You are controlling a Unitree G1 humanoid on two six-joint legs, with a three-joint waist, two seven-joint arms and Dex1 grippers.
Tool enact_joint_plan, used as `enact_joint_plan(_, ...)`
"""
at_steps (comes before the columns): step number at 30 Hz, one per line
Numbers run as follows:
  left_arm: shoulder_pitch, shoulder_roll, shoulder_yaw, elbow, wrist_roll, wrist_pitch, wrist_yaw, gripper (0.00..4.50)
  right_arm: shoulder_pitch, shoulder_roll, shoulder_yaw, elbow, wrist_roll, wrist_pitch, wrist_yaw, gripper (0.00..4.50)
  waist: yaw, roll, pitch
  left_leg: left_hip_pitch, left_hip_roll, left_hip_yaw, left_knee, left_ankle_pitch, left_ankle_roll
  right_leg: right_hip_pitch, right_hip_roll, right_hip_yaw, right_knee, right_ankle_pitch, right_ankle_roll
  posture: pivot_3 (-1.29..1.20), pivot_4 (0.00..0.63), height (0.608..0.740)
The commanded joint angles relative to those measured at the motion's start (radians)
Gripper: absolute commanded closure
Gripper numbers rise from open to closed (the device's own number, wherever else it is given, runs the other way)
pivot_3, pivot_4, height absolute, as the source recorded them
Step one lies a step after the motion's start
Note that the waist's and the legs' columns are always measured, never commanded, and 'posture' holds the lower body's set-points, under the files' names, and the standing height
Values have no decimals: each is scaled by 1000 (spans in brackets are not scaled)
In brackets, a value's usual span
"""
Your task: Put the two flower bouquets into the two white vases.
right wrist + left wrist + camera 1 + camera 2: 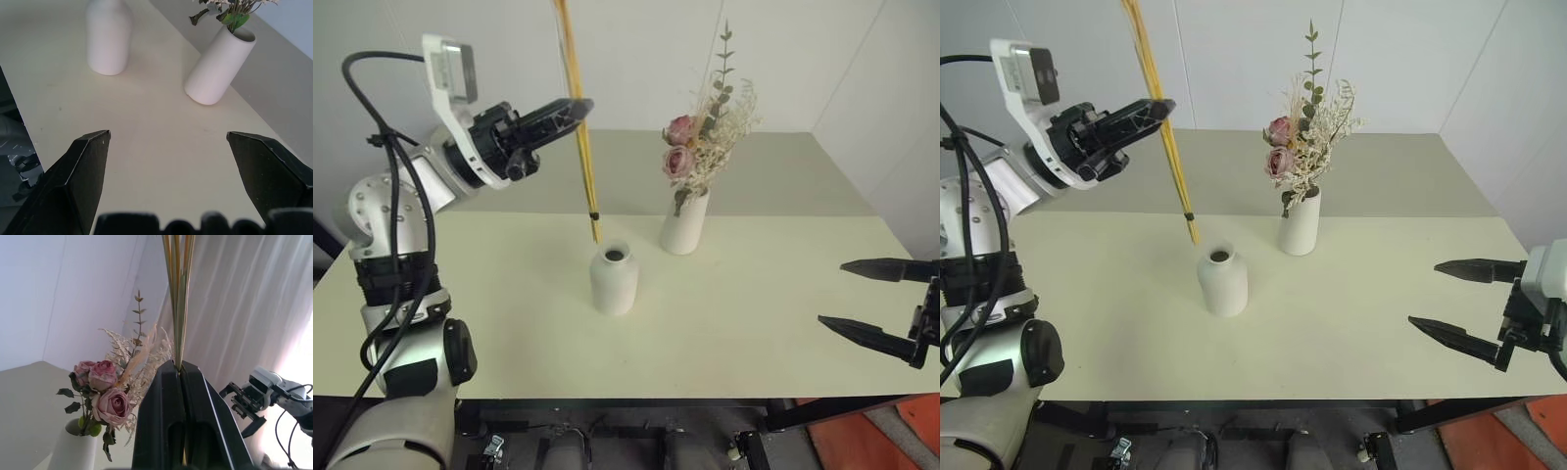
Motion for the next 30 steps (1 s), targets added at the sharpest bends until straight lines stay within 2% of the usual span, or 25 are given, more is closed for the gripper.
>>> enact_joint_plan(1,-12,-6,-48,9,37,-108,-65,4469,26,6,-74,-30,24,1,6,0,0,0,0,0,0,0,0,0,0,0,0,0,0,0,0,0,150,740)
enact_joint_plan(7,-30,-35,-106,81,75,-204,-128,4469,47,15,-82,-42,22,-16,-11,0,-1,0,0,0,0,0,0,0,0,0,0,0,0,0,0,0,150,740)
enact_joint_plan(14,-26,-45,-186,165,182,-336,-197,4469,53,21,-89,-50,35,-9,-15,0,-1,0,0,0,0,0,0,0,0,0,0,0,0,0,0,0,150,740)
enact_joint_plan(22,-4,-64,-220,210,219,-383,-261,4469,62,18,-91,-36,12,-29,-18,0,0,0,0,-1,0,0,0,0,0,0,0,0,0,0,0,0,150,740)
enact_joint_plan(25,9,-46,-239,199,221,-367,-306,3783,61,17,-91,-33,8,-33,-20,0,-2,0,0,0,0,0,0,0,0,0,0,0,0,0,0,0,150,740)
enact_joint_plan(30,41,9,-277,170,254,-357,-333,2217,60,21,-87,-29,-4,-46,-25,0,-2,0,0,0,0,0,0,0,0,0,0,0,0,0,0,0,150,740)
